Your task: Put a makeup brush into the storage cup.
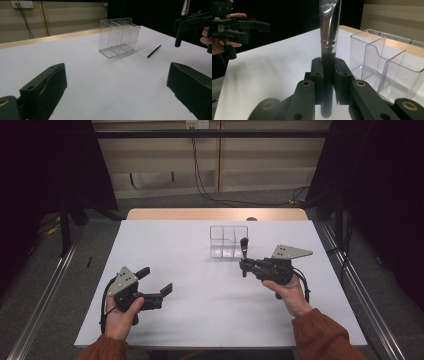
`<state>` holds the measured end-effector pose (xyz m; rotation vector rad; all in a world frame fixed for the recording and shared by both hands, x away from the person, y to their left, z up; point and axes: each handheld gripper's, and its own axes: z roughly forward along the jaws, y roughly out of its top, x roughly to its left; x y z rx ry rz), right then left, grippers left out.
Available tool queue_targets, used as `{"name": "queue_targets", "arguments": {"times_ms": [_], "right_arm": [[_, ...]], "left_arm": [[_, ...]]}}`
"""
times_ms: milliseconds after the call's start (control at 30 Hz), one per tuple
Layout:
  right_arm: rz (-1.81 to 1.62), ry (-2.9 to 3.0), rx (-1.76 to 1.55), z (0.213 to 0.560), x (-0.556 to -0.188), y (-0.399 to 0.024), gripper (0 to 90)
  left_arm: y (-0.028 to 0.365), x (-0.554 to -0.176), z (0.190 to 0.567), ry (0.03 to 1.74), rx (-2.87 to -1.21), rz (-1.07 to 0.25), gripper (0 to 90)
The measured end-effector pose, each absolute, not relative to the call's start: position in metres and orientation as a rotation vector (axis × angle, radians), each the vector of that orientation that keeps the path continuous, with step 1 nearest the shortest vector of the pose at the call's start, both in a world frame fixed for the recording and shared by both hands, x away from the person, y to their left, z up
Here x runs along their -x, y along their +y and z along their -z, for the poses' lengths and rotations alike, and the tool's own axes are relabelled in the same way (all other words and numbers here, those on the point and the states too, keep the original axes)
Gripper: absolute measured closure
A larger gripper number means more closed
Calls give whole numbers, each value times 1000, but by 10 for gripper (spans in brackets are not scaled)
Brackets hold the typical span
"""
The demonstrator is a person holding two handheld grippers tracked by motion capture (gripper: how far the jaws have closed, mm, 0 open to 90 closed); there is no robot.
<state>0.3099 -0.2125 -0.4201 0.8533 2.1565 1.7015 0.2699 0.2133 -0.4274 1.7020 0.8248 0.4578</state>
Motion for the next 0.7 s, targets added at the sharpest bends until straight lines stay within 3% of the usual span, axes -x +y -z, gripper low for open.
{"name": "queue_targets", "arguments": {"times_ms": [700], "right_arm": [[-1680, 2077, -882, 407, -336, -222, 798]], "left_arm": [[240, -247, 437, 863, -1658, -529, 23]]}}
